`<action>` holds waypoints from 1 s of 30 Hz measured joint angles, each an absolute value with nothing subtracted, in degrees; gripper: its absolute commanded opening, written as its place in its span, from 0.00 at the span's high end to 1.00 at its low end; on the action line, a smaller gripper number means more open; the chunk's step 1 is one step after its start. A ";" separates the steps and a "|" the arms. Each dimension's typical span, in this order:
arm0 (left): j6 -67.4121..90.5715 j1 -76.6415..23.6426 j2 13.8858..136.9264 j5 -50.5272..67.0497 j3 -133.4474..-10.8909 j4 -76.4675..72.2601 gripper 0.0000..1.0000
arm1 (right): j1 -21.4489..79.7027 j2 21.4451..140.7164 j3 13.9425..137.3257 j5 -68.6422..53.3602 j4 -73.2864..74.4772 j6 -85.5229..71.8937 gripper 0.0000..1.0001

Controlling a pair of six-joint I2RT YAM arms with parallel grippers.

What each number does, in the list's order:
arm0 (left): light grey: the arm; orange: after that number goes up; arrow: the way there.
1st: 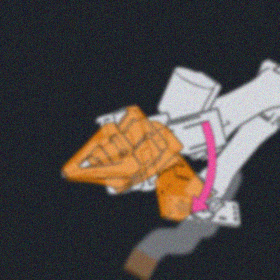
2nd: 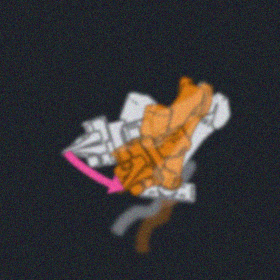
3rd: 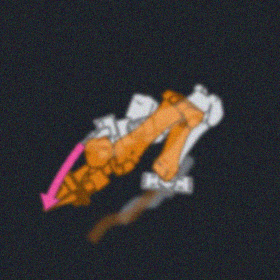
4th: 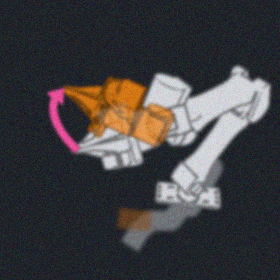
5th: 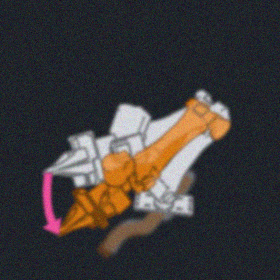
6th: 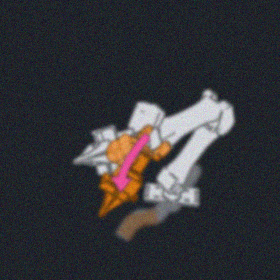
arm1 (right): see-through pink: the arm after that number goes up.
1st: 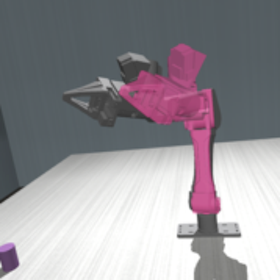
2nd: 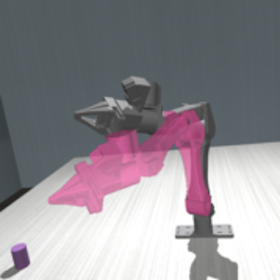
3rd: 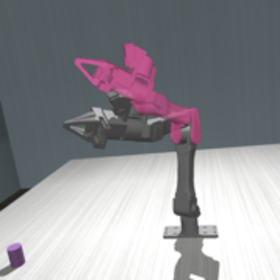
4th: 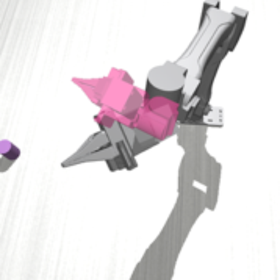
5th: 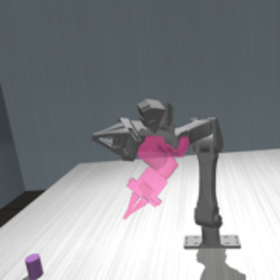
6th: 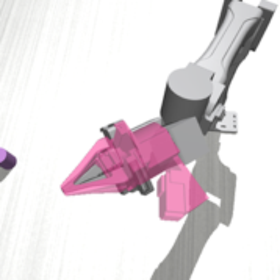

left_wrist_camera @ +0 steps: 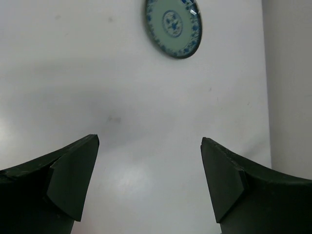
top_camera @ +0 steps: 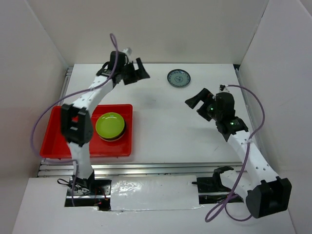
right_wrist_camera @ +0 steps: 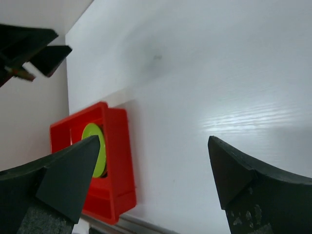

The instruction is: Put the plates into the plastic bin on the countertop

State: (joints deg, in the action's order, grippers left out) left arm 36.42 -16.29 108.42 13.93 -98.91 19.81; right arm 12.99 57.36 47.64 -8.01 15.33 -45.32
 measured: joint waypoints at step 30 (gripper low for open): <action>48.25 -29.15 136.07 8.36 -115.87 4.40 0.01 | -9.17 90.72 47.24 -24.60 2.37 -49.56 0.00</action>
